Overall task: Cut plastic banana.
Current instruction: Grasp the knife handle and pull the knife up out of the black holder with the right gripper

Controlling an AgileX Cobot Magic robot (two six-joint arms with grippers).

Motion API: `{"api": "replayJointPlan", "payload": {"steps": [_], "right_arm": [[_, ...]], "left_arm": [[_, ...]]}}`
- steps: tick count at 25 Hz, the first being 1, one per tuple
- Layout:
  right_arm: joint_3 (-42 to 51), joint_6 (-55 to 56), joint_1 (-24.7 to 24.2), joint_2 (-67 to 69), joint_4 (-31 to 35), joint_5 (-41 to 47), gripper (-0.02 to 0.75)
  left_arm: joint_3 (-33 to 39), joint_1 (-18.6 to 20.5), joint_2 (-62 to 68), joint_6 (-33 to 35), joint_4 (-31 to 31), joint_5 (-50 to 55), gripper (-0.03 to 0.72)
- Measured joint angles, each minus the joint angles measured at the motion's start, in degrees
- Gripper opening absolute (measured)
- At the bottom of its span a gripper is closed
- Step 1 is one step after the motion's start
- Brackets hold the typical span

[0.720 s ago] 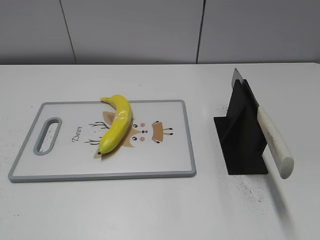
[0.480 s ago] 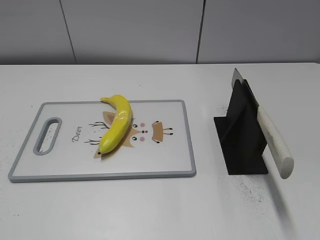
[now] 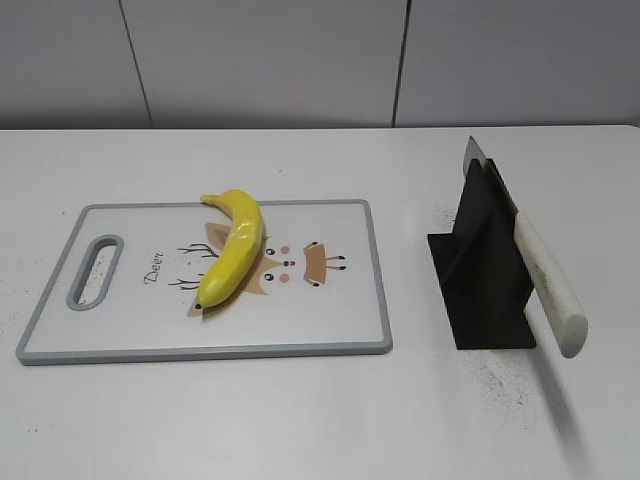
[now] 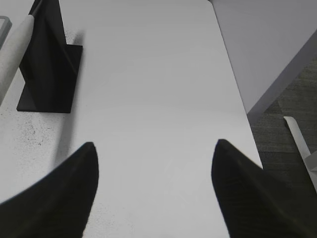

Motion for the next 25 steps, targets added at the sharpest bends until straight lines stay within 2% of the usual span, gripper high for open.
{"api": "replayJointPlan", "payload": {"steps": [18,25], "right_arm": [[0.0,0.63,0.0,0.08,-0.07,0.0,0.54],[-3.44,1.52,0.0,12.07,4.23,1.52,0.54]], "left_arm": [[0.0,0.0,0.0,0.0,0.0,0.0,0.561],[0.0,0.0,0.0,0.0,0.0,0.0,0.561]]}}
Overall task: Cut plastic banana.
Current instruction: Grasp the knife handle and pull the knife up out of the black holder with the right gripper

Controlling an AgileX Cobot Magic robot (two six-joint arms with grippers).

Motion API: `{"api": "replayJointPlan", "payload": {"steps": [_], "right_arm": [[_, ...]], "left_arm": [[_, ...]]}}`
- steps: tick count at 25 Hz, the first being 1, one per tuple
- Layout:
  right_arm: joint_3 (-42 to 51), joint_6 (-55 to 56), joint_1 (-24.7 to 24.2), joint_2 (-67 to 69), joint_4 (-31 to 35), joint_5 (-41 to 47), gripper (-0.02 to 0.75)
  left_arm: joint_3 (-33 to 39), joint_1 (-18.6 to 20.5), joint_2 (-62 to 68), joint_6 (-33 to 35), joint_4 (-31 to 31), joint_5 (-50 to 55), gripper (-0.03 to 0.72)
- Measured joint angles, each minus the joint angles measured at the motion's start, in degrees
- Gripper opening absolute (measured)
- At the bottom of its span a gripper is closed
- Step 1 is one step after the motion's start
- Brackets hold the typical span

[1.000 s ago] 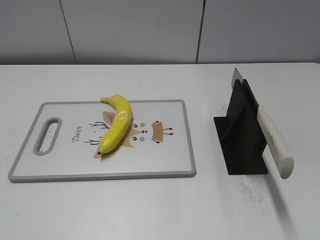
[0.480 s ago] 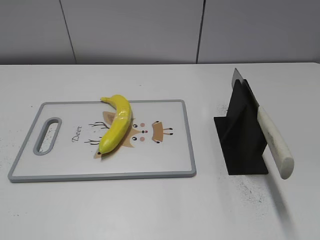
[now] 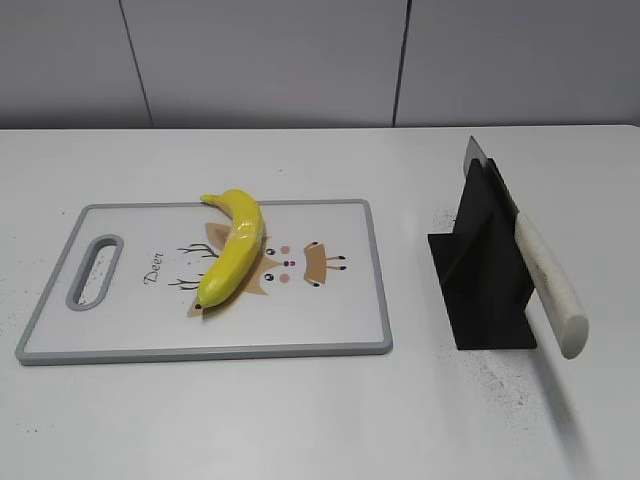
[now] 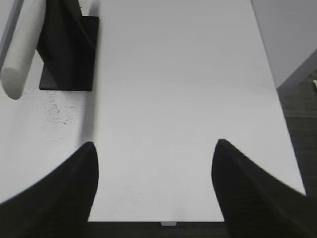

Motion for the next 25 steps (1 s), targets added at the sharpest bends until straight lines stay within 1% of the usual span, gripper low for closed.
{"api": "replayJointPlan", "payload": {"steps": [10,14,18,21,25], "right_arm": [[-6.97,0.14,0.0,23.45,13.17,-0.06,0.54],[-12.17,-0.03,1.22,33.34,14.56,0.66,0.54],[-18.45,-0.73,4.33,43.05,14.62,1.96,0.54],[-22.29,-1.15,8.2,49.69,14.69,2.08,0.54],[-24.85,-1.09,13.54,57.06,14.69,1.37,0.54]], "left_arm": [[0.0,0.0,0.0,0.0,0.0,0.0,0.561],[0.0,0.0,0.0,0.0,0.0,0.0,0.561],[0.0,0.0,0.0,0.0,0.0,0.0,0.561],[0.0,0.0,0.0,0.0,0.0,0.0,0.561],[0.0,0.0,0.0,0.0,0.0,0.0,0.561]]}}
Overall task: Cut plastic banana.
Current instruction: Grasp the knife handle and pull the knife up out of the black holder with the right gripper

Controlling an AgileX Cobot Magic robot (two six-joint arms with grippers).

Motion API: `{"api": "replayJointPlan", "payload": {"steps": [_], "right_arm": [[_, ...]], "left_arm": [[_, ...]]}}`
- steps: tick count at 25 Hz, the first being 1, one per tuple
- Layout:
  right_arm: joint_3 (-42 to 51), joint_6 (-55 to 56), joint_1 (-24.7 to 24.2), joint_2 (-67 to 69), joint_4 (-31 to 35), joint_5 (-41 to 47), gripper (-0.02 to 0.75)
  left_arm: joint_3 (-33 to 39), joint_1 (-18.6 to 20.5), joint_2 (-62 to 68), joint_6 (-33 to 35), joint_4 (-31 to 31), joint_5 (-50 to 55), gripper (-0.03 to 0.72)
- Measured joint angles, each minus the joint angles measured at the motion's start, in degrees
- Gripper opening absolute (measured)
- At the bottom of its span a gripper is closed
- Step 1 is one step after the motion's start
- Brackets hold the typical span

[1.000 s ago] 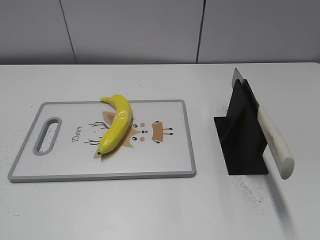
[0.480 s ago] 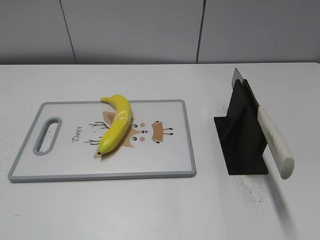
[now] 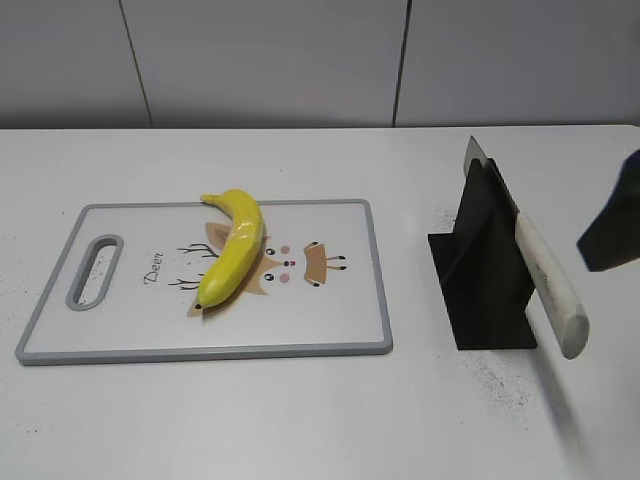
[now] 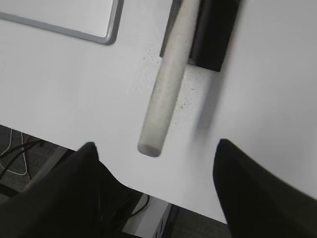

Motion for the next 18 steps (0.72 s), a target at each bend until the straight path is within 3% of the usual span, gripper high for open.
{"api": "replayJointPlan", "payload": {"steps": [4,11,18], "right_arm": [[-0.26,2.89,3.55,5.53,-1.64,-2.72,0.54],[-0.26,5.09,3.86,13.11,-3.54,-5.69,0.535],[-0.26,5.64,3.86,18.54,-3.49,-6.53,0.474]], "left_arm": [[0.0,0.0,0.0,0.0,0.0,0.0,0.561],[0.0,0.0,0.0,0.0,0.0,0.0,0.561],[0.0,0.0,0.0,0.0,0.0,0.0,0.561]]}}
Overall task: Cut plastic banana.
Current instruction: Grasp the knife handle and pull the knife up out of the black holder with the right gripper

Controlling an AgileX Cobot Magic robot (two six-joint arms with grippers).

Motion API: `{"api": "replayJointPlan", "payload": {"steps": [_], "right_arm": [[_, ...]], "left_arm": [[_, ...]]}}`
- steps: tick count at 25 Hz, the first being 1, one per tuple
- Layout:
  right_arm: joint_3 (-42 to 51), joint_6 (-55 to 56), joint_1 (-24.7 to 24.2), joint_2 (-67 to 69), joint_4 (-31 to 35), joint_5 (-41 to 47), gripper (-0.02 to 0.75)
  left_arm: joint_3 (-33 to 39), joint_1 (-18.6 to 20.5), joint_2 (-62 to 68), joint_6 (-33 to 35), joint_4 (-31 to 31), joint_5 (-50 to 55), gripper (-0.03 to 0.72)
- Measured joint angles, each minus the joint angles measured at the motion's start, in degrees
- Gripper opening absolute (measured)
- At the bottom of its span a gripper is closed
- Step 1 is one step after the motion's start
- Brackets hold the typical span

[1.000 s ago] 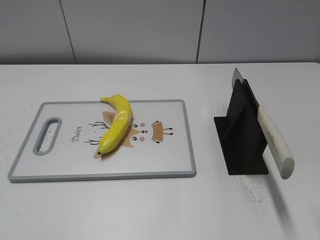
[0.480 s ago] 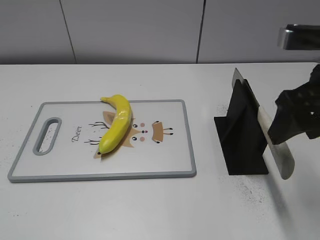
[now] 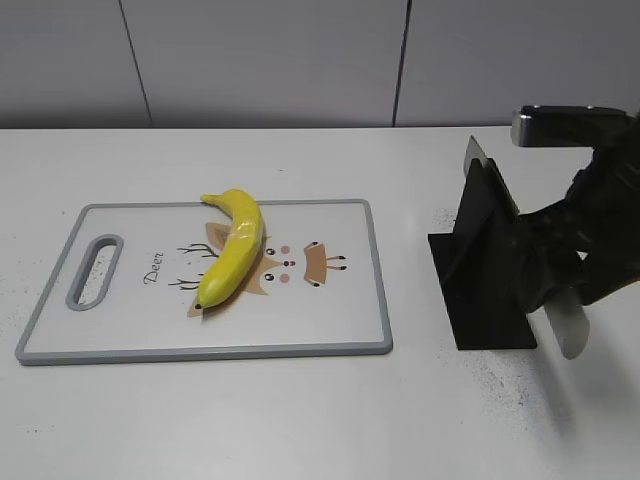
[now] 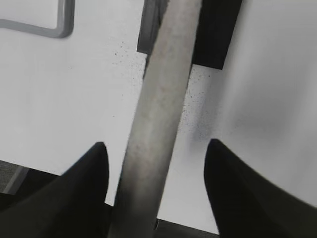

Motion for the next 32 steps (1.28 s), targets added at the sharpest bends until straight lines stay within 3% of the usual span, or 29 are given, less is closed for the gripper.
{"api": "replayJointPlan", "payload": {"steps": [4,6,8,19,32], "right_arm": [[-0.01,2.06,0.0,2.11,0.11,-0.23,0.403],[-0.01,2.54,0.0,2.37,0.36,-0.34,0.314],[-0.01,3.32,0.0,2.37,0.98,-0.5,0.169],[-0.01,5.92,0.0,-0.87,0.61,-0.72,0.174],[-0.01,12.15,0.0,-13.65,-6.63,-1.51,0.164]], "left_arm": [[0.0,0.0,0.0,0.0,0.0,0.0,0.556],[0.0,0.0,0.0,0.0,0.0,0.0,0.553],[0.0,0.0,0.0,0.0,0.0,0.0,0.553],[0.0,0.0,0.0,0.0,0.0,0.0,0.553],[0.0,0.0,0.0,0.0,0.06,-0.22,0.553]]}}
